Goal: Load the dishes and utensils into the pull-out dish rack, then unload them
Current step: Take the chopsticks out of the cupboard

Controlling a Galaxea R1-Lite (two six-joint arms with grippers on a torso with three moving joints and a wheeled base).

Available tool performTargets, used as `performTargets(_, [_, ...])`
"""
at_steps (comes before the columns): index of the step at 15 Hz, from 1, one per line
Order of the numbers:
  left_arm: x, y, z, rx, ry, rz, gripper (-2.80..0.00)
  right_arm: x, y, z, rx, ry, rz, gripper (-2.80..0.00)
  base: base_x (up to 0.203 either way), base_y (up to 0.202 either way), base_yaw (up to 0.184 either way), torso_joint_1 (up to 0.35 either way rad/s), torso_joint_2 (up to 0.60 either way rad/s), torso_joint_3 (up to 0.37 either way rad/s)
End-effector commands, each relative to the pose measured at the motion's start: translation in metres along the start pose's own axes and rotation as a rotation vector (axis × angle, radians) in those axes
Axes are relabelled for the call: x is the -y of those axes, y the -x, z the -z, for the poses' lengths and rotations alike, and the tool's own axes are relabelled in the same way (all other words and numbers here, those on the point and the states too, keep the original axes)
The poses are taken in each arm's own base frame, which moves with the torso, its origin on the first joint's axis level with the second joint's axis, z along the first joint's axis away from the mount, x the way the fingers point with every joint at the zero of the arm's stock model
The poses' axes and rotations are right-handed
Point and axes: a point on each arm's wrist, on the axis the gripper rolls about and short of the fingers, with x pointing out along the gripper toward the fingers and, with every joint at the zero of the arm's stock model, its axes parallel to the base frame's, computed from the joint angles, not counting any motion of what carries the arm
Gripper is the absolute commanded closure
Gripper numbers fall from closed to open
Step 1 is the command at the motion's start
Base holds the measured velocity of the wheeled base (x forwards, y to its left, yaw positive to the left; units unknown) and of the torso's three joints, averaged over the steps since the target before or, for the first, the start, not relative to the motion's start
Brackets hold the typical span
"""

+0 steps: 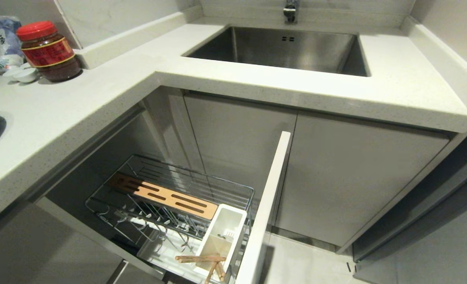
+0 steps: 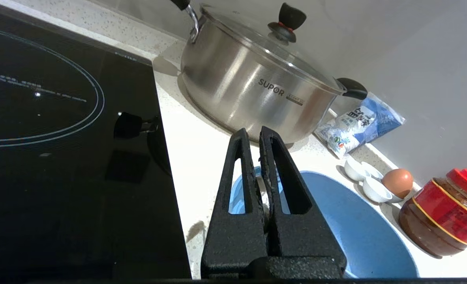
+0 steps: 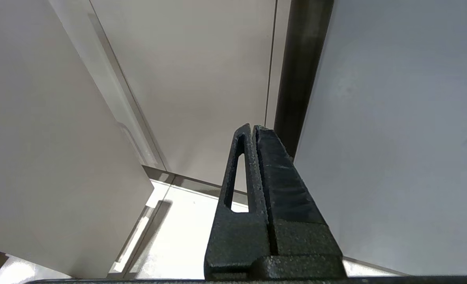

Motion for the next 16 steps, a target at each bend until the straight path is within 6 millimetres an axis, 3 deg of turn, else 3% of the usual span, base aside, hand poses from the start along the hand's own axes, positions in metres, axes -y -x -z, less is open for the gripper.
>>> performTargets(1, [-0.0018, -0.0039, 0.0034, -0.036, 0.004, 0.016, 0.0, 0.0002, -0.0014, 0.0074, -0.025, 0.0, 0.0, 0.0, 0.0, 0.0, 0.0, 0.0, 0.0, 0.0])
performTargets(12, [0.0007, -0.0001, 0.0004, -0.024, -0.005, 0.036, 0.0, 0.0002, -0.0015, 0.0072, -0.024, 0.0, 0.0, 0.0, 0.0, 0.0, 0.0, 0.0, 0.0, 0.0])
performTargets(13, [0.0011, -0.0001, 0.0, -0.022, -0.005, 0.037, -2.8, 0.0002, -0.0014, 0.0074, -0.025, 0.0, 0.0, 0.0, 0.0, 0.0, 0.0, 0.0, 0.0, 0.0])
performTargets(16, [0.0016, 0.0013, -0.0007, -0.019, -0.004, 0.04, -2.8, 0.0002, -0.0015, 0.0073, -0.024, 0.0, 0.0, 0.0, 0.0, 0.0, 0.0, 0.0, 0.0, 0.0])
